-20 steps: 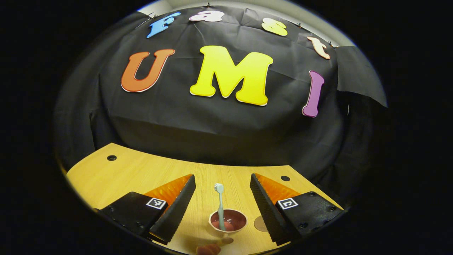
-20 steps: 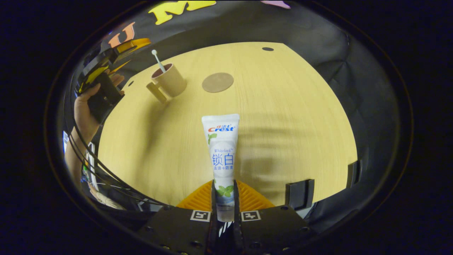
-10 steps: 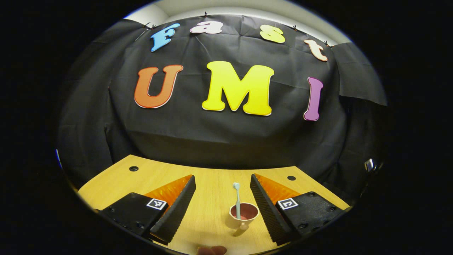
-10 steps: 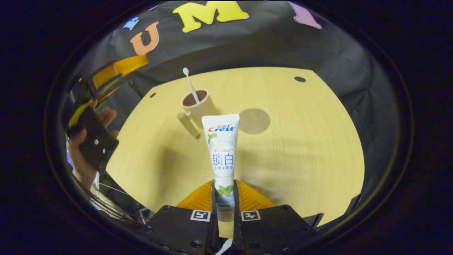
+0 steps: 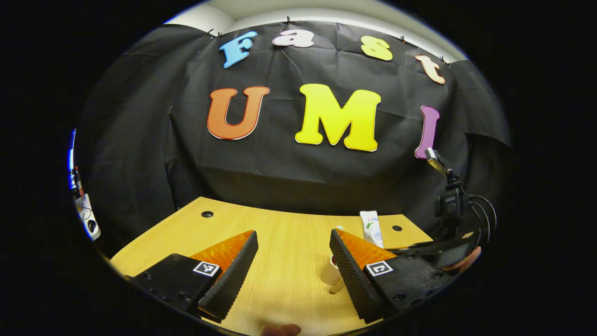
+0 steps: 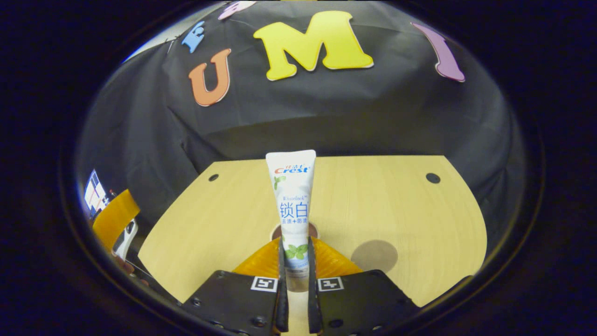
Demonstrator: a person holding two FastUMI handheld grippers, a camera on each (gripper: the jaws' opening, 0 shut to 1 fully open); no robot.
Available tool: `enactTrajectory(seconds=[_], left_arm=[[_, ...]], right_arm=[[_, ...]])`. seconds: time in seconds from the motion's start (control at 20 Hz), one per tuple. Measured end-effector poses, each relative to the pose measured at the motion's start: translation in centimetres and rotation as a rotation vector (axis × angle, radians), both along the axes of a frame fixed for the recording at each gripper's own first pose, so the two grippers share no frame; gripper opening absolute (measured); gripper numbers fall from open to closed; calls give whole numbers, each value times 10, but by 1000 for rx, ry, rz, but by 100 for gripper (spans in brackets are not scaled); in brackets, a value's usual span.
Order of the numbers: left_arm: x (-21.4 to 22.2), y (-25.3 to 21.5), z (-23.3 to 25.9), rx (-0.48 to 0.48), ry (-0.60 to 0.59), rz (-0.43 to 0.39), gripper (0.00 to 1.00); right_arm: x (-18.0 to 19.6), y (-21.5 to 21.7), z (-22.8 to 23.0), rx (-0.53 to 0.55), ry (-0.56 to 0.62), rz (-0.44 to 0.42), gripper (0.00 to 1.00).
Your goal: Put the toothbrush and toothpaste on the desktop into the cup, then pick up the cup and place it on the coaster on the desktop.
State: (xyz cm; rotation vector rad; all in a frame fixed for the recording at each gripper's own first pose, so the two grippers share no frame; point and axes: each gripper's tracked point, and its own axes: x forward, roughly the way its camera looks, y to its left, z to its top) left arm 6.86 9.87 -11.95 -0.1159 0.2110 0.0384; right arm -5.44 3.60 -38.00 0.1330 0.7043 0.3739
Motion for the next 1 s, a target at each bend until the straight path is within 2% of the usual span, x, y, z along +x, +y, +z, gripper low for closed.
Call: enactTrajectory(seconds=[0.05, 0.2, 0.4, 0.65, 0.85, 0.95, 1.0], left_arm=[[-3, 4, 1, 5, 4, 5, 100], [-11, 16, 5, 18, 13, 21, 98], [-17, 28, 13, 35, 15, 40, 98], [-21, 33, 10, 37, 36, 50, 98], [-17, 34, 5, 30, 51, 51, 98], [-15, 33, 7, 27, 49, 49, 98], [-16, 32, 6, 26, 46, 49, 98]], right_arm=[[2, 0, 2, 0, -31, 6, 16], [5, -4, -2, -6, -131, 2, 16], [6, -3, -9, -7, -196, 5, 17], [6, -3, -9, -12, -188, 0, 19], [8, -2, -9, -8, -187, 7, 27], [8, -6, -11, -9, -190, 15, 27], [3, -8, -10, -9, -185, 16, 33]])
